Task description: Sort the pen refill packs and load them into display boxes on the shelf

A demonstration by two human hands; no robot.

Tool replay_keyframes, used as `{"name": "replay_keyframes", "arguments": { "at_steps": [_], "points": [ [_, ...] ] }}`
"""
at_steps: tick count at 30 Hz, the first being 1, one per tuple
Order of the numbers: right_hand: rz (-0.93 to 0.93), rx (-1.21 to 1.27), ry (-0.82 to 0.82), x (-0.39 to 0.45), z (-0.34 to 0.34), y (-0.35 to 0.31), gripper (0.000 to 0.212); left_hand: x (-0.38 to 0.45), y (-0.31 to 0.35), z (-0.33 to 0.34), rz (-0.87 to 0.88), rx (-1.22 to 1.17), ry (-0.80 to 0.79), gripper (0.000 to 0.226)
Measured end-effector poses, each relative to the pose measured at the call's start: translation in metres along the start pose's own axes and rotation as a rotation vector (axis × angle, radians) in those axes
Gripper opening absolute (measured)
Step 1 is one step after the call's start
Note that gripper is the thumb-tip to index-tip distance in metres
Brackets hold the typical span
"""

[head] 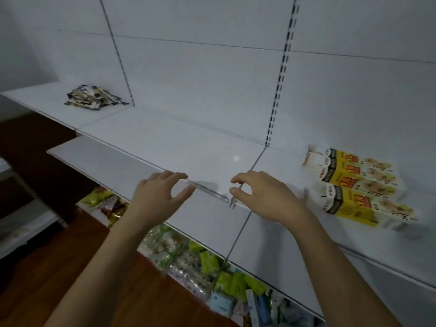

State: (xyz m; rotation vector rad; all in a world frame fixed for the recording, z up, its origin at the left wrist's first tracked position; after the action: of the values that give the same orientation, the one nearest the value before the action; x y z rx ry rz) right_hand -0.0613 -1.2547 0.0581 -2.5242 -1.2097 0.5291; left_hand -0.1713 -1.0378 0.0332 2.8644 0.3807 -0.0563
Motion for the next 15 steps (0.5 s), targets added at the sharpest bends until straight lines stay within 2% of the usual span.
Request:
{"name": "replay_keyframes", "arguments": {
  "at_steps": [4, 8, 15],
  "points": [
    [-0.032, 0.056, -0.095, 0.047, 0.042, -0.072, 0.036, -0.059, -0.116, -0.008, -0.219, -0.087, -0.016, 0.065],
    [-0.047, 0.142, -0.127, 0.092, 0.079, -0.130, 0.029, -0.117, -0.217, -0.008, -0.427, -0.189, 0.050, 0.074],
    [-0.093, 0.167, -0.230, 0.172, 0.118, -0.204, 0.024, -0.163, -0.331, -0.003, -0.627, -0.288, 0.018, 0.060]
  ]
}}
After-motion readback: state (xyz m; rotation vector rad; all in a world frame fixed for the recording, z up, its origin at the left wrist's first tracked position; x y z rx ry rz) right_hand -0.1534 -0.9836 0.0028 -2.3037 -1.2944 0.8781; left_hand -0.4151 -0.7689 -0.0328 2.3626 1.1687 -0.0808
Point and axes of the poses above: each hand's wrist, its own x-axis towards the middle knuckle, its own z-axis out of the palm, y = z × x, the point moved 4 cm from there along x, towards the middle knuckle, and after that the axes turned 15 degrees about -y, right-handed, at the moved point
